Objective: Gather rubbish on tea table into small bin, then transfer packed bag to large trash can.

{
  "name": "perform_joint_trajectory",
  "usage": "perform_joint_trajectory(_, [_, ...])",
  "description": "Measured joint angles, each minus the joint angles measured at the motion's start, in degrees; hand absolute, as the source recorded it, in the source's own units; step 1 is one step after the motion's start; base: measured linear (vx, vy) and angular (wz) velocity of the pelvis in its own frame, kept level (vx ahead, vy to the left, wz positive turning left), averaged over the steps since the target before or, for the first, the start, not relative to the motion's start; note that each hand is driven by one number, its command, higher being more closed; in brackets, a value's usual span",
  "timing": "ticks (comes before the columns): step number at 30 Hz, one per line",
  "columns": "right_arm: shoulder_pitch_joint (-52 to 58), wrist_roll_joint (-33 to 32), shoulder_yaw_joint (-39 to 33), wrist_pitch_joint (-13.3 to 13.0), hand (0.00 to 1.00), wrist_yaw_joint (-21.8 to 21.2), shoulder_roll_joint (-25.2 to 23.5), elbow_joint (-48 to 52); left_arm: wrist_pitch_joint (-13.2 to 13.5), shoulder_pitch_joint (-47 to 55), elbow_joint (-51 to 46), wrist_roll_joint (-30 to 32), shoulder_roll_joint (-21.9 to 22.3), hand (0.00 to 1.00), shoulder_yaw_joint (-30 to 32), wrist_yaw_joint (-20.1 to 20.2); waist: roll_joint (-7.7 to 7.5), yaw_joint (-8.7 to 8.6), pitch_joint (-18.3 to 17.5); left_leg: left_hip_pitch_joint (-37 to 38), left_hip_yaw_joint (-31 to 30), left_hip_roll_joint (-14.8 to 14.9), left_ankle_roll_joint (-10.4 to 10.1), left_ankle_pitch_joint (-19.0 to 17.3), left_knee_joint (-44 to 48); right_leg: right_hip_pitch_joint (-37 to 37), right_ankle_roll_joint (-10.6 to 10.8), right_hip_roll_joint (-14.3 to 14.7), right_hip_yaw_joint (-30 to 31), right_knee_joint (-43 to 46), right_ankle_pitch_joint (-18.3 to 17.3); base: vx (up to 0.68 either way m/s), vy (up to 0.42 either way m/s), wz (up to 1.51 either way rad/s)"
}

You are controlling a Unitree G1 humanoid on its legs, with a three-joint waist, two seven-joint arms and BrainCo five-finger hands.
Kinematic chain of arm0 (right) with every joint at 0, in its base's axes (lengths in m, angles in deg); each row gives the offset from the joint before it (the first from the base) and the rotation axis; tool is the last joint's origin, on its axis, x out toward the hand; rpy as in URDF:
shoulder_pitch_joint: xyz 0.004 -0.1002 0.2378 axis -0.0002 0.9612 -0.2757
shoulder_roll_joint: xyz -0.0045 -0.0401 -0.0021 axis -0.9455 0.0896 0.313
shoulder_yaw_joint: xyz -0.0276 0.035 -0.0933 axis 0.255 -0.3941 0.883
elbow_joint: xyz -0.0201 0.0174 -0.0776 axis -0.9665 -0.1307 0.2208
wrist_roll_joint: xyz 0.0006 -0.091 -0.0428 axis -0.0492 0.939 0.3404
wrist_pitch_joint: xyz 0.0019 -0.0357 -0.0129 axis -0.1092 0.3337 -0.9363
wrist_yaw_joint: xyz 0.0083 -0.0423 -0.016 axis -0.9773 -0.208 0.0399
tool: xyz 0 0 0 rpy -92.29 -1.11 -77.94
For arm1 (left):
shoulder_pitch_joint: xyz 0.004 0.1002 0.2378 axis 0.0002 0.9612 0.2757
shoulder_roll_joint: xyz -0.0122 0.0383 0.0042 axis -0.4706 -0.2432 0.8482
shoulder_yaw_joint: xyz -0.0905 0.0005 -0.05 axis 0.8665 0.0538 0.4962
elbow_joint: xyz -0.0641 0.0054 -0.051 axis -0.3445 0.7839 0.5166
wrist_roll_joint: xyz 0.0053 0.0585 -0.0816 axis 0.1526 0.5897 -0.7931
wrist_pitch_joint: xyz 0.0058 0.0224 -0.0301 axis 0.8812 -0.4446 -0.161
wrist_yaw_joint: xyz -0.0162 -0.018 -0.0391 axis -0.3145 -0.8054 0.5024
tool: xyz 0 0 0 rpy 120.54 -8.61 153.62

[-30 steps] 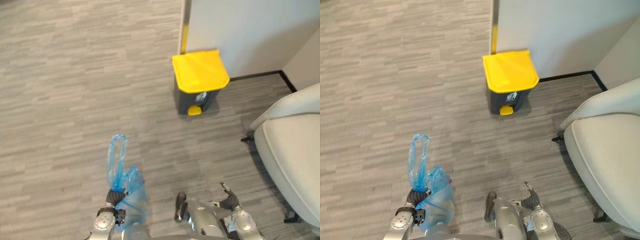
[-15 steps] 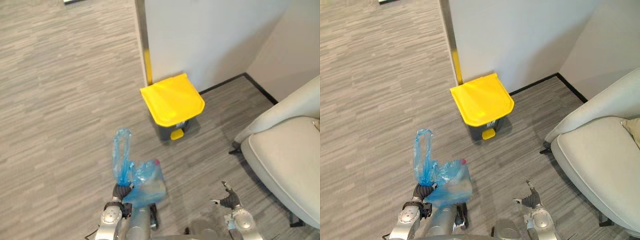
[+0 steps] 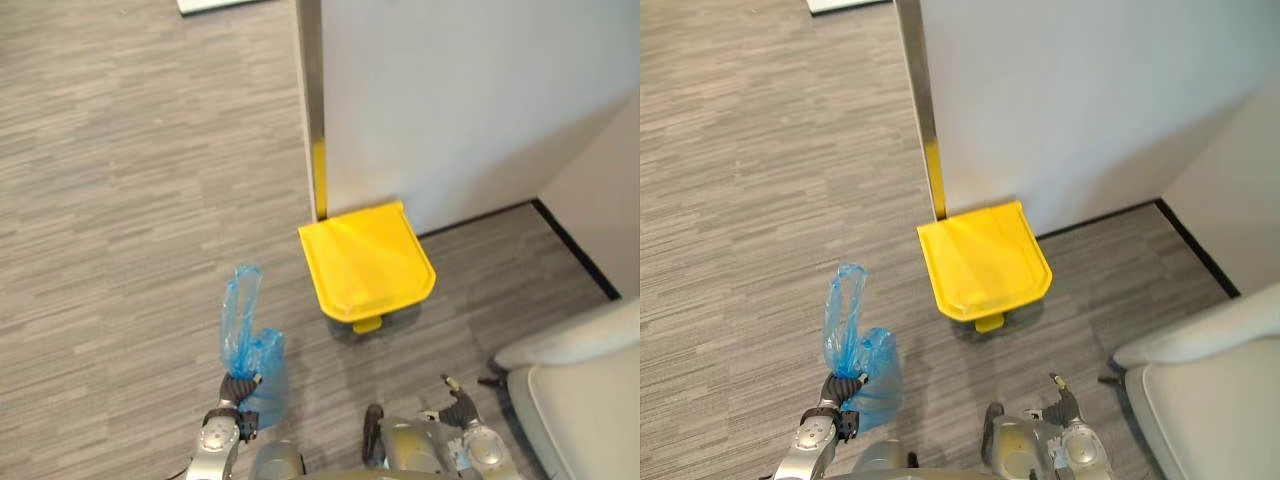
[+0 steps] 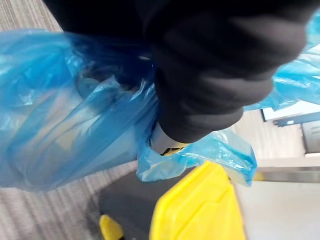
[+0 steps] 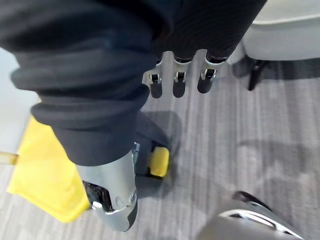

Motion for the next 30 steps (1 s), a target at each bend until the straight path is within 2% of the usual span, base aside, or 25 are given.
perform_joint_trajectory(2, [0.05, -1.43, -1.84, 0.01, 0.00, 0.63, -0.39, 1.08, -0.01, -0.16, -0.08, 0.02, 1.14, 1.00, -0.08, 0.75, -0.21, 0.13, -0.28, -2.70, 4.32, 1.72, 1.09, -0.65, -4.05, 2.34, 0.05, -0.10, -0.41, -2.57, 0.02, 0.20, 0.000, -0.03])
perform_joint_trajectory(3, [-0.27, -1.81, -2.47, 0.05, 0.00, 0.82, -0.43, 1.05, -0.02, -0.43, 0.04, 0.05, 1.53, 1.00, -0.26, 0.95, 0.67, 0.12, -0.68, -3.56, 5.13, 1.38, 1.18, -0.31, -11.22, 2.33, 0.27, -0.01, -0.34, -2.72, 0.03, 0.16, 0.115, -0.14])
perform_joint_trajectory(4, [-0.13, -2.12, -3.74, 0.04, 0.00, 0.77, 0.34, 0.69, -0.01, -0.36, 0.22, 0.27, 1.66, 1.00, -0.75, 0.96, 2.38, -0.08, -1.53, -3.63, 5.06, 0.62, 1.73, 5.69, -21.80, 1.99, 1.42, 1.08, 0.04, -2.85, -0.34, 0.16, 0.134, -0.17])
perform_joint_trajectory(5, [-0.36, -2.26, -4.08, 0.09, 0.00, 0.85, -0.12, -0.30, 0.02, -0.30, 0.67, 0.36, 1.27, 1.00, -0.92, 0.94, 2.72, -0.10, -1.86, -2.72, 5.19, 0.49, 2.00, 4.62, -23.04, 2.10, 2.06, 1.21, 0.67, -3.01, -0.75, 0.19, 0.139, -0.12])
perform_joint_trajectory(7, [-0.46, -2.45, -4.29, 0.59, 0.00, 0.73, -1.48, -3.24, -0.05, -1.65, 2.28, 0.43, 0.19, 1.00, -1.04, 0.92, 0.42, 0.03, -2.09, -0.25, 6.02, -1.94, 2.28, 5.10, -28.96, 1.97, 3.16, -0.14, 1.70, -4.65, -0.10, 0.13, 0.077, -0.09])
perform_joint_trajectory(9, [-0.48, -2.47, -4.41, 0.64, 0.00, 0.76, -1.67, -4.67, -0.05, -1.57, 2.42, 0.44, -0.27, 1.00, -1.35, 0.94, -0.37, -0.09, -2.40, 1.13, 7.38, -3.09, 2.66, 5.56, -31.14, 2.13, 3.82, -0.92, 2.81, -5.58, 0.31, 0.08, 0.061, -0.23])
perform_joint_trajectory(14, [-2.14, -3.65, -4.93, 1.30, 0.00, 0.71, -1.52, -9.42, -0.05, -1.62, 3.19, 1.09, -1.87, 1.00, -1.50, 0.96, -0.21, -1.07, -2.83, 4.01, 10.18, -4.98, 2.81, 6.55, -35.56, 1.95, 4.51, -1.73, 5.46, -6.67, 0.78, 0.04, 0.036, -0.25])
perform_joint_trajectory(19, [-4.07, -3.66, -5.95, 1.95, 0.00, 0.71, -0.74, -9.97, -0.08, -0.43, 3.52, 1.08, -2.48, 1.00, -0.98, 0.92, -0.07, -1.61, -2.91, 4.68, 11.36, -4.96, 2.79, 6.51, -36.61, 1.76, 4.86, -1.25, 7.53, -8.48, 2.19, 0.01, 0.006, -0.24])
perform_joint_trajectory(21, [-5.03, -3.66, -5.88, 2.11, 0.00, 0.71, -0.25, -10.02, -0.07, -0.33, 3.37, 1.07, -2.62, 1.00, -0.66, 0.84, -0.11, -1.36, -2.91, 3.96, 11.52, -4.99, 3.08, 5.85, -35.83, 0.75, 4.98, -1.35, 8.21, -7.85, 2.24, -0.01, 0.024, -0.21])
perform_joint_trajectory(23, [-7.13, -3.66, -5.71, 2.20, 0.00, 0.73, 0.07, -10.37, -0.08, -0.02, 3.14, 1.03, -2.66, 1.00, 0.09, 0.70, -0.16, -0.28, -2.83, 1.35, 11.36, -4.43, 3.51, 1.95, -30.54, -2.57, 5.83, -2.03, 9.64, -3.27, 0.04, -0.04, 0.080, -0.35])
perform_joint_trajectory(24, [-7.90, -3.66, -5.69, 2.23, 0.00, 0.75, 0.16, -10.38, -0.10, 0.09, 3.14, 1.02, -2.65, 1.00, 0.16, 0.56, -0.31, -0.04, -2.62, 0.54, 10.92, -4.49, 4.00, -0.73, -26.84, -4.22, 6.66, -2.83, 10.28, 1.80, -2.69, -0.03, 0.119, -0.17])
perform_joint_trajectory(26, [-7.97, -3.67, -5.75, 2.29, 0.00, 0.78, 0.23, -10.47, -0.15, 0.22, 3.16, 1.01, -2.55, 1.00, -0.02, 0.38, -0.45, -0.12, -2.35, 0.92, 9.38, -5.06, 5.00, -4.24, -23.87, -5.21, 8.64, -4.74, 9.79, 9.17, -5.04, 0.00, 0.139, 0.23])
perform_joint_trajectory(27, [-8.05, -3.69, -5.71, 2.28, 0.00, 0.76, 0.11, -10.64, -0.16, 0.17, 2.89, 1.00, -2.57, 1.00, 0.03, 0.11, -0.52, -0.36, -1.54, 2.04, 7.81, -6.09, 5.97, -5.65, -22.96, -9.64, 9.35, -6.21, 8.66, 20.86, -3.91, 0.03, 0.149, 0.50])
perform_joint_trajectory(28, [-7.92, -3.72, -5.71, 2.28, 0.00, 0.72, -0.31, -11.20, -0.17, 0.07, 2.43, 0.98, -2.97, 1.00, -0.05, -0.44, 0.22, -0.41, -0.75, 2.64, 6.27, -5.71, 6.78, -6.67, -21.49, -12.74, 8.21, -5.96, 7.96, 23.48, -5.42, 0.04, 0.118, 0.53])
perform_joint_trajectory(30, [-7.95, -3.91, -5.64, 2.32, 0.00, 0.72, -0.71, -11.44, -0.17, -1.16, 2.04, 0.95, -3.55, 1.00, -0.80, -0.72, 0.08, -0.17, 0.79, 3.00, 4.11, -5.28, 7.50, -8.29, -19.12, -15.23, 7.87, -5.90, 5.95, 18.18, -4.94, 0.12, 0.036, 0.64])
